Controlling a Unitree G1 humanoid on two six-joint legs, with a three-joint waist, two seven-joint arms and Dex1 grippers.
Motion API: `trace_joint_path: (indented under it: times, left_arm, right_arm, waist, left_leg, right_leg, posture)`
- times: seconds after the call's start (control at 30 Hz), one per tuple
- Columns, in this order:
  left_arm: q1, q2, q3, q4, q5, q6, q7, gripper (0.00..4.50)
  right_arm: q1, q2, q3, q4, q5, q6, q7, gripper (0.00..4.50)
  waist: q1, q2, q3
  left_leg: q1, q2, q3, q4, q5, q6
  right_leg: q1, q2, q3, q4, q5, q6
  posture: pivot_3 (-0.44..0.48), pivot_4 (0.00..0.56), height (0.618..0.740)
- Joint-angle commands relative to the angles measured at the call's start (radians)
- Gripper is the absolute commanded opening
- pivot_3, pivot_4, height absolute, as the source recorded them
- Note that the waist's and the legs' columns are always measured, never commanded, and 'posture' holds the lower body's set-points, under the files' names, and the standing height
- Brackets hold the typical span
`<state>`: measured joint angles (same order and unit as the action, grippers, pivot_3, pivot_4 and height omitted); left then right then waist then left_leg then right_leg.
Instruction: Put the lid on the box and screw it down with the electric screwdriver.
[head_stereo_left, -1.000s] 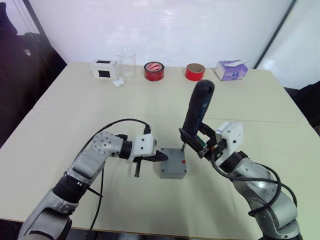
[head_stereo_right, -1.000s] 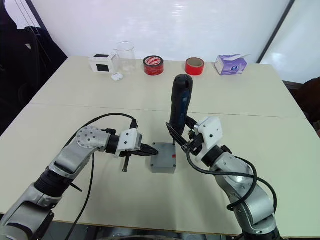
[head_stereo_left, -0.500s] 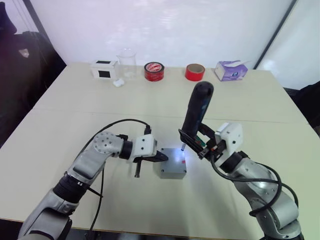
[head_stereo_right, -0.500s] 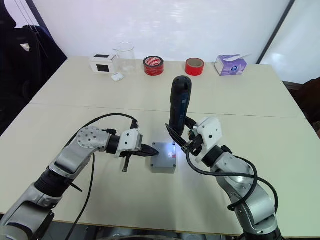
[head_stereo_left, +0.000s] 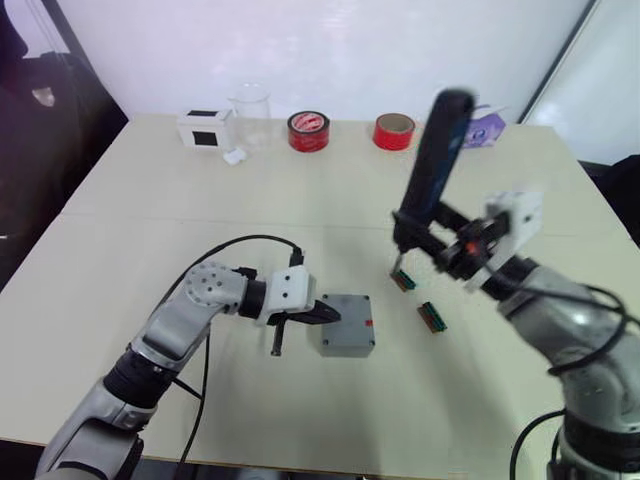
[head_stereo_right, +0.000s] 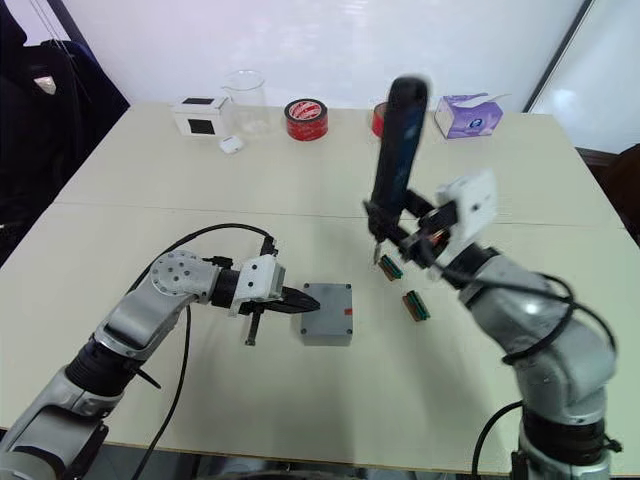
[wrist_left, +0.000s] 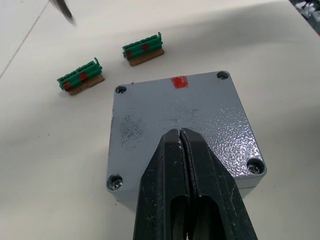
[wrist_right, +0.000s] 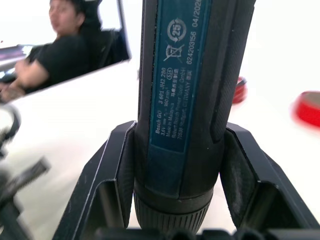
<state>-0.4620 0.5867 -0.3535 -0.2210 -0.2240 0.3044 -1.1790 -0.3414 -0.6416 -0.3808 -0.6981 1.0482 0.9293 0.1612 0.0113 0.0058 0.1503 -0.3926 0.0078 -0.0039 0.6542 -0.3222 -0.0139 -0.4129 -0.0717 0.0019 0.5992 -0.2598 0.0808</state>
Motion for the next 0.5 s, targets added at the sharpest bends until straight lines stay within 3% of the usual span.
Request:
trace_joint_path:
  times: [0.03,0.2,0.3,0.5]
  left_arm:
    - [-0.014,0.021,0.069,-0.081,-0.062,0.069,0.012,0.00]
    - [-0.047,0.047,0.161,-0.152,-0.152,0.148,0.024,0.00]
    - [-0.060,0.081,0.226,-0.186,-0.209,0.193,0.027,0.00]
    - [-0.047,0.153,0.295,-0.226,-0.268,0.243,0.032,0.00]
  right_arm:
    - [-0.057,-0.174,-0.138,0.097,0.235,0.152,-0.118,1.82]
    - [-0.083,-0.407,-0.129,0.299,0.395,0.342,-0.200,1.82]
    - [-0.078,-0.508,-0.064,0.411,0.358,0.461,-0.202,1.82]
    - [-0.117,-0.519,0.082,0.586,0.233,0.587,-0.176,1.82]
  waist:
    - [0.001,-0.001,0.007]
    - [0.001,-0.002,0.020]
    - [0.000,-0.003,0.020]
    - [-0.002,-0.003,0.021]
  left_leg:
    - [0.000,0.000,-0.001,0.000,0.000,0.000]
    - [-0.008,0.002,-0.002,0.010,0.000,0.000]
    - [-0.014,0.001,-0.001,0.014,0.000,0.000]
    - [-0.013,0.003,-0.001,0.015,0.002,-0.001]
  right_leg:
    - [0.000,0.000,-0.001,0.000,0.000,0.000]
    - [-0.004,0.006,-0.003,0.005,0.000,0.001]
    - [-0.013,0.008,-0.002,0.013,0.000,0.003]
    - [-0.014,0.011,-0.002,0.017,0.000,0.006]
  posture:
    - [0.000,0.150,0.739]
    - [0.000,0.150,0.739]
    - [0.000,0.150,0.739]
    - [0.000,0.150,0.739]
